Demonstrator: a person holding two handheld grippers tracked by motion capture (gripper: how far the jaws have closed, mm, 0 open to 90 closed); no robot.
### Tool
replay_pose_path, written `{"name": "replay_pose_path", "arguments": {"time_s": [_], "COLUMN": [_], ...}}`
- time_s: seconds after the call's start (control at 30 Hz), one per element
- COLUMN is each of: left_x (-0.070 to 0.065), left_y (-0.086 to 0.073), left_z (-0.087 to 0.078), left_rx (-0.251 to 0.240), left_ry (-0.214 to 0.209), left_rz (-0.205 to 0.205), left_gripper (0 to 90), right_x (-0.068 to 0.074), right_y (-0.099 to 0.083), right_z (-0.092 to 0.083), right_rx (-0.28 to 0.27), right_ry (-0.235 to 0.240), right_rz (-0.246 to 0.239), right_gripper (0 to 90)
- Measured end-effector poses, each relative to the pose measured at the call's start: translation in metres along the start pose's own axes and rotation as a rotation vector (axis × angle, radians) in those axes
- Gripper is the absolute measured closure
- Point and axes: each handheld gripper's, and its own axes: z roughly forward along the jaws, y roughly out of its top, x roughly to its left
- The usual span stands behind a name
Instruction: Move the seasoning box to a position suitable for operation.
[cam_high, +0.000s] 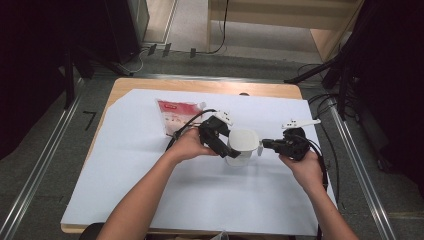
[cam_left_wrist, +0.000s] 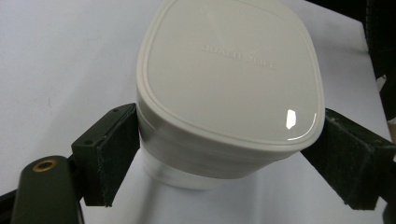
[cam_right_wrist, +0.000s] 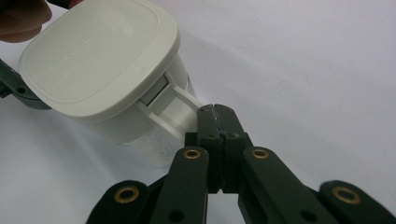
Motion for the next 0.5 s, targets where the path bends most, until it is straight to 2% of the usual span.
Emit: {"name": "replay_pose_path", "arguments": {"time_s": [0.27,0.5], "left_x": [-0.0021,-0.0026], "left_y": [0.0014,0.0023], "left_z": [0.0001,-0.0008], "left_rx": [0.005,0.011], "left_ry": [0.008,0.014], "left_rz": [-0.012,-0.003], "left_gripper": [15.3,15.5], "right_x": [0.0013,0.0028], "right_y": [0.0,0.0001], "right_z": [0.0002,0.0001], "right_rx": [-0.001,0.001], "right_ry": [-0.012,-0.025], "right_rz": [-0.005,-0.01], "right_gripper": [90.0,90.0]}}
